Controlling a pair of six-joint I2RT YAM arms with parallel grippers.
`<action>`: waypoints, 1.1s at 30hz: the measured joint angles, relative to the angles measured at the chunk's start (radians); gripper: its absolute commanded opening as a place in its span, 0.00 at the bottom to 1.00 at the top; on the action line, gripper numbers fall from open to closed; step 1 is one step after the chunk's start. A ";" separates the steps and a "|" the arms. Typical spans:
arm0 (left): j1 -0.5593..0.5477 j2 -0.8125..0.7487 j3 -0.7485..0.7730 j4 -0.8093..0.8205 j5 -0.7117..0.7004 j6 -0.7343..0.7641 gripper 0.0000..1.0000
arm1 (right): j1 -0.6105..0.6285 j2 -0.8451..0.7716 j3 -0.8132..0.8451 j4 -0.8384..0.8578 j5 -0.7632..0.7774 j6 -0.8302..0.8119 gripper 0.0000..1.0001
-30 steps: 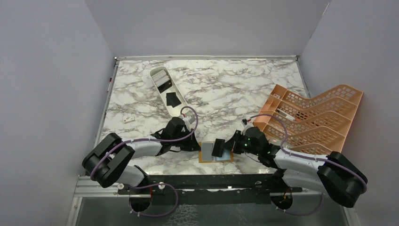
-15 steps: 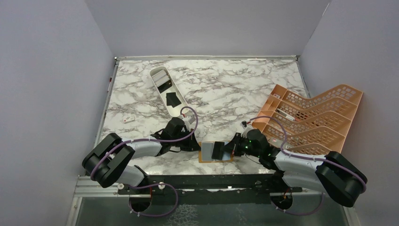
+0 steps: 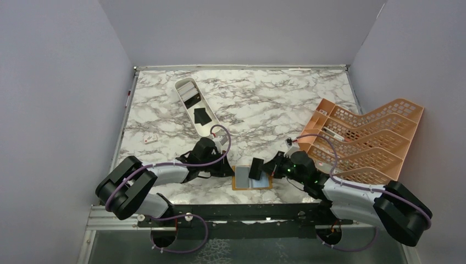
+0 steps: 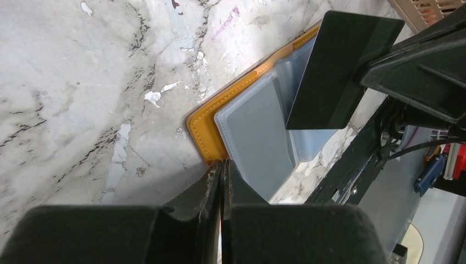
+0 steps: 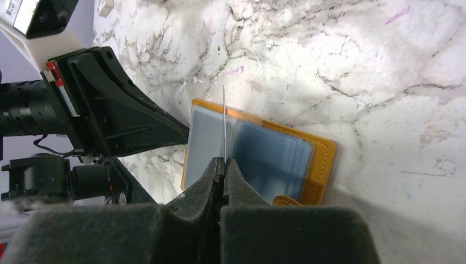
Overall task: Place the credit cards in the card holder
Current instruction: Insert the credit card into the card holder.
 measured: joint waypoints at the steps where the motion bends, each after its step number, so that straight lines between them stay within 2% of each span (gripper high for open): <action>1: -0.001 0.000 0.000 0.000 0.000 0.000 0.06 | 0.000 -0.008 0.000 0.000 0.010 -0.005 0.01; 9: -0.004 0.000 0.000 0.001 -0.003 0.000 0.06 | 0.000 0.029 -0.002 0.035 0.021 -0.036 0.01; 19: -0.005 0.000 0.000 0.001 -0.006 0.000 0.06 | 0.000 0.127 -0.011 0.118 -0.072 -0.039 0.01; 33: -0.007 0.006 0.005 0.000 -0.010 0.004 0.06 | 0.000 0.120 0.028 -0.007 -0.163 -0.040 0.01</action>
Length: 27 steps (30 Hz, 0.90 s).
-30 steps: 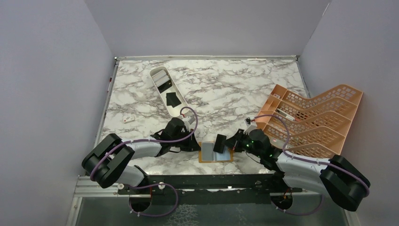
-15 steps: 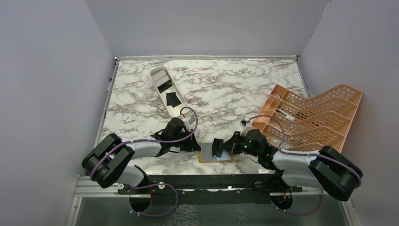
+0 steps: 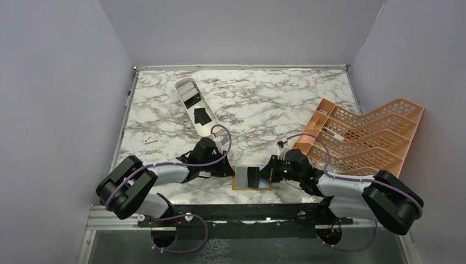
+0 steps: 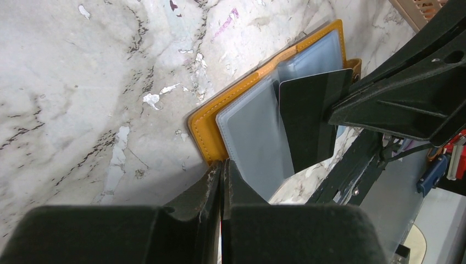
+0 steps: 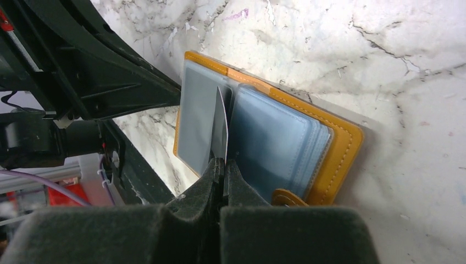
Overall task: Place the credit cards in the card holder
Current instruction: Insert the credit card into the card holder.
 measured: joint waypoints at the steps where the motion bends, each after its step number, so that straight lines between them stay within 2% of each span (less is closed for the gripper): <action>1: 0.000 0.000 0.000 0.000 0.000 0.000 0.06 | 0.000 0.004 0.009 -0.010 -0.003 0.000 0.01; 12: -0.002 -0.006 0.000 -0.008 -0.004 0.000 0.06 | 0.000 0.095 0.068 -0.044 -0.018 0.028 0.01; 23: -0.006 -0.011 0.002 -0.019 -0.015 0.004 0.06 | 0.000 0.008 0.068 -0.137 0.002 0.048 0.01; 27: -0.007 -0.011 0.003 -0.019 -0.016 0.004 0.06 | 0.000 0.023 0.069 -0.151 0.003 0.048 0.01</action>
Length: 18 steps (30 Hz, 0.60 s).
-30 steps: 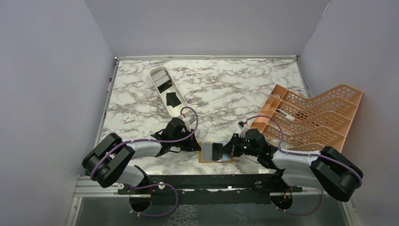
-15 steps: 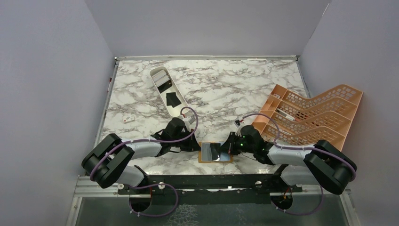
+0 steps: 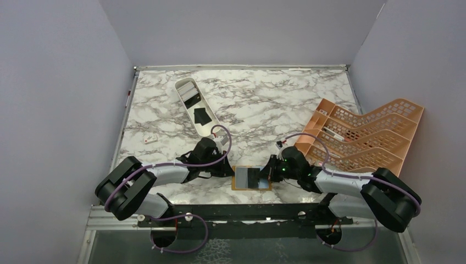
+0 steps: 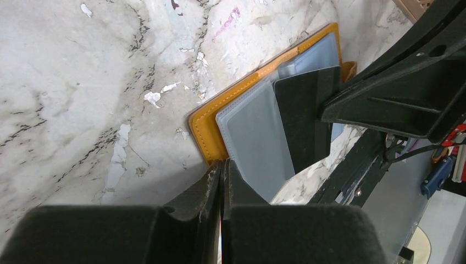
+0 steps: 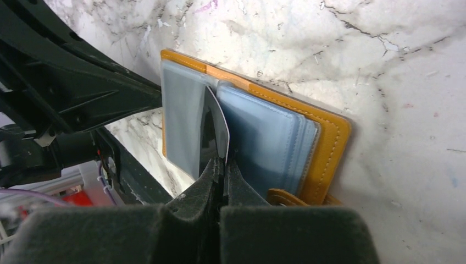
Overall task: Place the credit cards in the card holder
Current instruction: Insert the credit card into the card holder.
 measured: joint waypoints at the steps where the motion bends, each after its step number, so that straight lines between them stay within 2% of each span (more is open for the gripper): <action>1: -0.001 0.000 0.000 0.000 -0.001 0.000 0.06 | 0.000 0.010 0.002 0.001 0.000 0.000 0.01; 18: -0.002 -0.008 0.003 -0.017 -0.007 0.000 0.06 | 0.000 0.112 0.063 0.016 -0.043 -0.024 0.01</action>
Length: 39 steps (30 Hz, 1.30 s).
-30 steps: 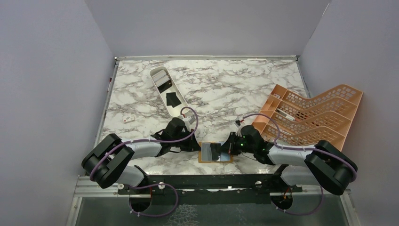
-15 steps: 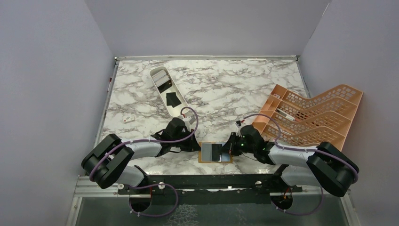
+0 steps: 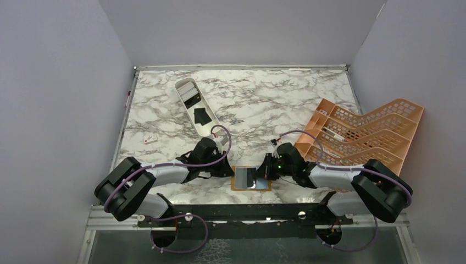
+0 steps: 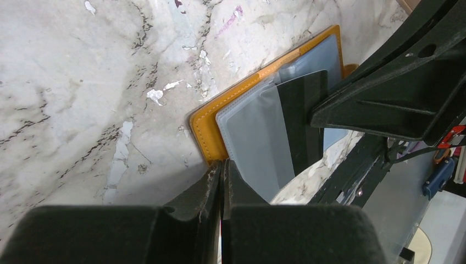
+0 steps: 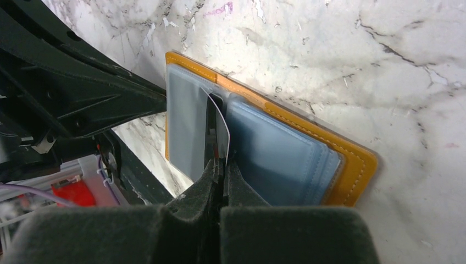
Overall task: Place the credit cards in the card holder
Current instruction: Insert the credit card into the card holder.
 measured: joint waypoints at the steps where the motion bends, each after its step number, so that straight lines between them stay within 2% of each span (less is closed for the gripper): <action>1: 0.000 0.000 0.001 -0.002 0.000 0.000 0.06 | 0.000 0.008 0.006 -0.001 -0.003 -0.003 0.01; 4: -0.002 -0.001 0.003 -0.006 -0.003 0.000 0.06 | 0.000 0.033 0.020 0.000 -0.015 -0.008 0.05; 10: -0.005 -0.013 0.003 -0.022 -0.010 0.000 0.06 | 0.006 0.062 0.040 0.006 -0.034 -0.005 0.27; 13: -0.008 -0.016 0.003 -0.027 -0.015 0.000 0.06 | 0.014 0.046 0.065 -0.050 -0.024 -0.010 0.31; 19: -0.010 -0.024 0.001 -0.036 -0.026 0.000 0.06 | 0.018 -0.056 0.087 -0.213 0.028 -0.044 0.35; 24: -0.010 -0.032 -0.004 -0.036 -0.027 0.000 0.06 | 0.018 -0.073 0.098 -0.280 0.039 -0.051 0.35; 39: -0.010 -0.043 -0.012 -0.042 -0.027 -0.001 0.06 | 0.056 0.047 0.133 -0.175 0.012 -0.023 0.33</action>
